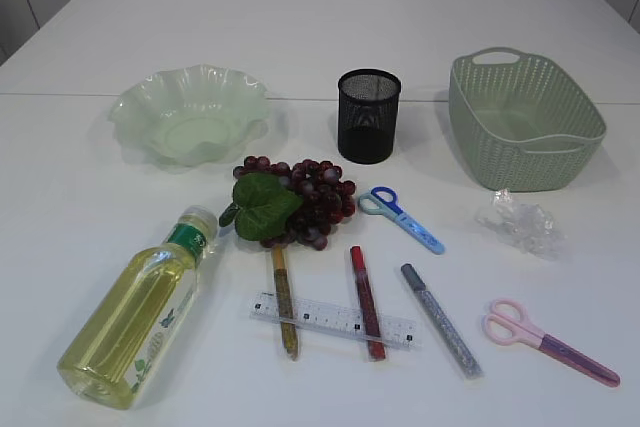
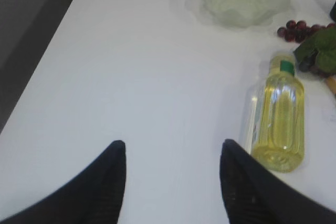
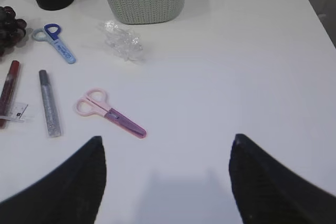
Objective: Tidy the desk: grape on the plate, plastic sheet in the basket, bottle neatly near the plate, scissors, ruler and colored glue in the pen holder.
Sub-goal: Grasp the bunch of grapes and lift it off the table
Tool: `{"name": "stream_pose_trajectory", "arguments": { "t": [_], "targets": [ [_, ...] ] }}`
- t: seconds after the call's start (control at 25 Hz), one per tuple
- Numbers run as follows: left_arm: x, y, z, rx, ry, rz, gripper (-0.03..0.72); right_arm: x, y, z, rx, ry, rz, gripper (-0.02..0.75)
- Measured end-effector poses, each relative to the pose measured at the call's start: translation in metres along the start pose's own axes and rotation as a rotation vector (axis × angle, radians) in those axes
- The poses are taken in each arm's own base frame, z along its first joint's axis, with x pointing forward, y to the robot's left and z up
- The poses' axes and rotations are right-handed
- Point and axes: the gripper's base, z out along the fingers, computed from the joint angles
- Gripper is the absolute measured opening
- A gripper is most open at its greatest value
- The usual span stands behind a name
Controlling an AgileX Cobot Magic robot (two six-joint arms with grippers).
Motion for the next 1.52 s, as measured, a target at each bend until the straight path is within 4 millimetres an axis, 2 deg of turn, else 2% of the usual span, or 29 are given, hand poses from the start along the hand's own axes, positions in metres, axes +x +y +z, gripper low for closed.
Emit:
{"name": "stream_pose_trajectory", "arguments": {
  "t": [0.12,0.2,0.44,0.64,0.8,0.96,1.16,1.28,1.52],
  "targets": [
    [-0.02,-0.002,-0.001,0.012,-0.061,-0.002,0.417,-0.001,0.0,0.0,0.0,-0.015,0.053,0.565],
    [-0.036,-0.004,0.008,0.013,-0.043,-0.001,0.417,-0.003,0.0,0.001,0.0,-0.008,0.067,0.565],
    [-0.062,-0.014,0.067,0.057,0.146,-0.044,0.417,-0.031,-0.001,0.025,0.001,0.082,0.079,0.565],
    [-0.069,-0.022,0.12,0.09,0.274,-0.116,0.416,-0.059,-0.002,0.047,-0.003,0.125,0.084,0.565],
    [-0.074,-0.029,0.147,0.109,0.324,-0.093,0.415,-0.08,-0.002,0.066,-0.009,0.196,0.091,0.565],
    [-0.083,-0.053,0.167,0.199,0.374,0.008,0.415,-0.098,-0.002,0.086,-0.02,0.275,0.101,0.564],
    [-0.106,-0.093,0.196,0.3,0.416,0.102,0.415,-0.114,-0.002,0.102,-0.021,0.332,0.104,0.563],
    [-0.122,-0.121,0.219,0.343,0.459,0.132,0.415,-0.118,-0.002,0.11,-0.021,0.378,0.104,0.563],
    [-0.149,-0.173,0.282,0.399,0.554,0.126,0.415,-0.116,-0.002,0.119,-0.021,0.446,0.103,0.563]
  ]
}}
